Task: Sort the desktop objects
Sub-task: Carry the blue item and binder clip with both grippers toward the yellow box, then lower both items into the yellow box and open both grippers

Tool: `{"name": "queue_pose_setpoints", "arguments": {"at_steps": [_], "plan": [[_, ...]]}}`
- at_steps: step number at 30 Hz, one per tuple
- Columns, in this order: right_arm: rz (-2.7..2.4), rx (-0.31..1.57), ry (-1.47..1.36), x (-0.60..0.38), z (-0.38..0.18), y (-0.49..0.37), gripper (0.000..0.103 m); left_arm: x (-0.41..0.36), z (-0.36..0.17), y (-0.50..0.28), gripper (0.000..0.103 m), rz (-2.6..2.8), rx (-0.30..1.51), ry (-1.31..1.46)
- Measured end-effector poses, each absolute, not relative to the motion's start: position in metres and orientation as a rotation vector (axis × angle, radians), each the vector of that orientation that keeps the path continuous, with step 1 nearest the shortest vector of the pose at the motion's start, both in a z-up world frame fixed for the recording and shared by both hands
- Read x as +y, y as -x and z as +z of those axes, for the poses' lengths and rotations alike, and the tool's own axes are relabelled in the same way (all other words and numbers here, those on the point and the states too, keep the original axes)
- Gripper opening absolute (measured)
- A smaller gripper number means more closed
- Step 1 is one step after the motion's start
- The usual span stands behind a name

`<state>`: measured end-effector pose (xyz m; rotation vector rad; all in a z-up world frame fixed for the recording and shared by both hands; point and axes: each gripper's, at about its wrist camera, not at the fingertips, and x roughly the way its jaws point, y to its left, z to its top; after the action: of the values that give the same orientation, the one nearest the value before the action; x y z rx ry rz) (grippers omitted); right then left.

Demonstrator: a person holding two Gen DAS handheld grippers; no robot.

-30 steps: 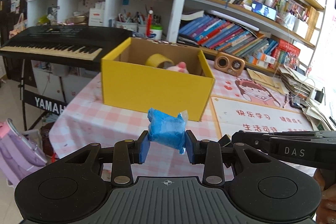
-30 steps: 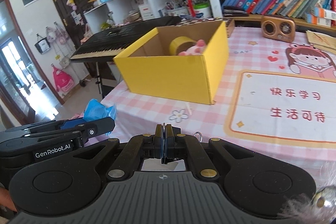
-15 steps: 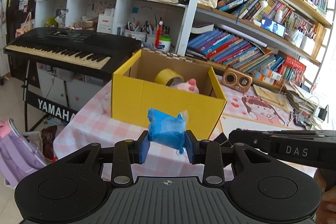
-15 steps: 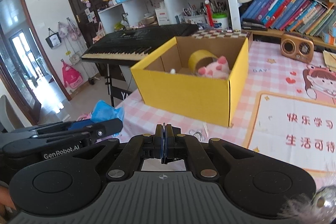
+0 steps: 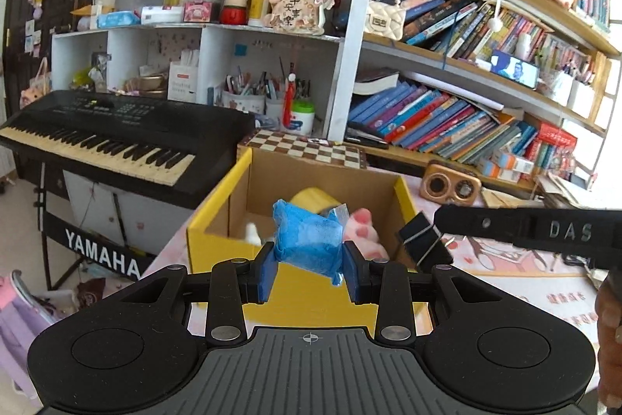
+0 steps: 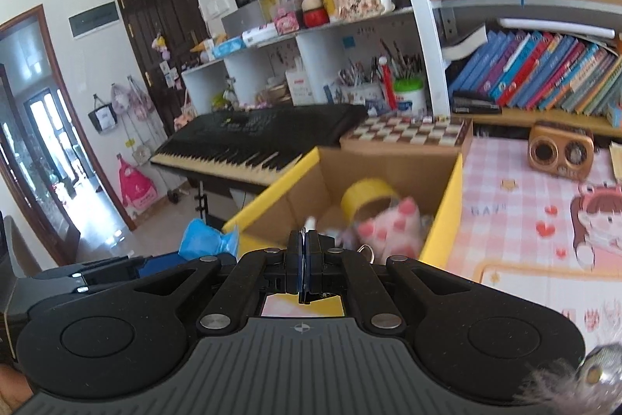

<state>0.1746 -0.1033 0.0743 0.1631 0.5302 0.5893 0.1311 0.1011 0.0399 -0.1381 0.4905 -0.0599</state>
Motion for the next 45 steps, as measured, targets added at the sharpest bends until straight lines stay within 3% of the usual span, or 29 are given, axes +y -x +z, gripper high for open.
{"name": "queue_pose_setpoints", "arguments": {"at_steps": [8, 27, 45], "plan": [[0.593, 0.573, -0.138, -0.088, 0.061, -0.242, 0.002, 0.1, 0.034, -0.191, 0.034, -0.055, 0.514, 0.112], [0.746, 0.958, 0.035, -0.053, -0.014, -0.34, 0.002, 0.102, -0.021, -0.291, 0.034, -0.115, 0.87, 0.026], [0.763, 0.952, 0.106, -0.046, -0.019, -0.346, 0.008, 0.103, -0.029, -0.294, 0.036, -0.075, 0.905, -0.011]]}}
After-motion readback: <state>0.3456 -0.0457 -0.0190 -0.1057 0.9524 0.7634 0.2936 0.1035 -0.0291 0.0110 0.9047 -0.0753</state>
